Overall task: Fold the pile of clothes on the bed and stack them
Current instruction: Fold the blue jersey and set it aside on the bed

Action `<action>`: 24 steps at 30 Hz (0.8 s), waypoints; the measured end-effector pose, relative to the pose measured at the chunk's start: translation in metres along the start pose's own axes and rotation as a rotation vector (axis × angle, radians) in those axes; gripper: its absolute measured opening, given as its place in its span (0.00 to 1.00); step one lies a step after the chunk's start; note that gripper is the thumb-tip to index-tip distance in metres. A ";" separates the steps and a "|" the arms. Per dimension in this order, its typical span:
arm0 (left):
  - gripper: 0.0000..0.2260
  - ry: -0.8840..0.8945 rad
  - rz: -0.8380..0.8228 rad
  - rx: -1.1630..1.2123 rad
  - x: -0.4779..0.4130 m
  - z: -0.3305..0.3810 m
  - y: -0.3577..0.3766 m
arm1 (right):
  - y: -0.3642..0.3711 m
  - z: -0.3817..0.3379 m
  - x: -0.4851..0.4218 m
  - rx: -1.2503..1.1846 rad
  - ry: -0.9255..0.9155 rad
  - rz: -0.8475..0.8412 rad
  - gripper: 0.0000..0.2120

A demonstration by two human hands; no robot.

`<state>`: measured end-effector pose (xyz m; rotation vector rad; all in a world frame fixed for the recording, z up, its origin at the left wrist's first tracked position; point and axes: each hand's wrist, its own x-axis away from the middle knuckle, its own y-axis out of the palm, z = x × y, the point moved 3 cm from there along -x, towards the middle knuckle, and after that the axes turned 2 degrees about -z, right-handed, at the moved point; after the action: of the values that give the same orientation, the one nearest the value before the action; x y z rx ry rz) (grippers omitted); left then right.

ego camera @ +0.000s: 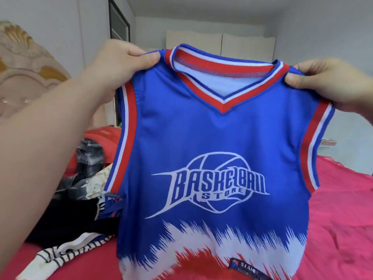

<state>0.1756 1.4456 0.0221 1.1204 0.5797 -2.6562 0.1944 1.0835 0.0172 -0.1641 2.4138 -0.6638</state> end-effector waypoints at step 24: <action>0.17 -0.469 -0.260 -0.553 0.054 -0.354 0.205 | 0.192 0.360 -0.019 0.554 0.532 -0.016 0.08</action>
<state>0.4334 1.4103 -0.2988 0.2733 1.3085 -2.5612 0.4341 1.1031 -0.3134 0.2552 2.5946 -1.5041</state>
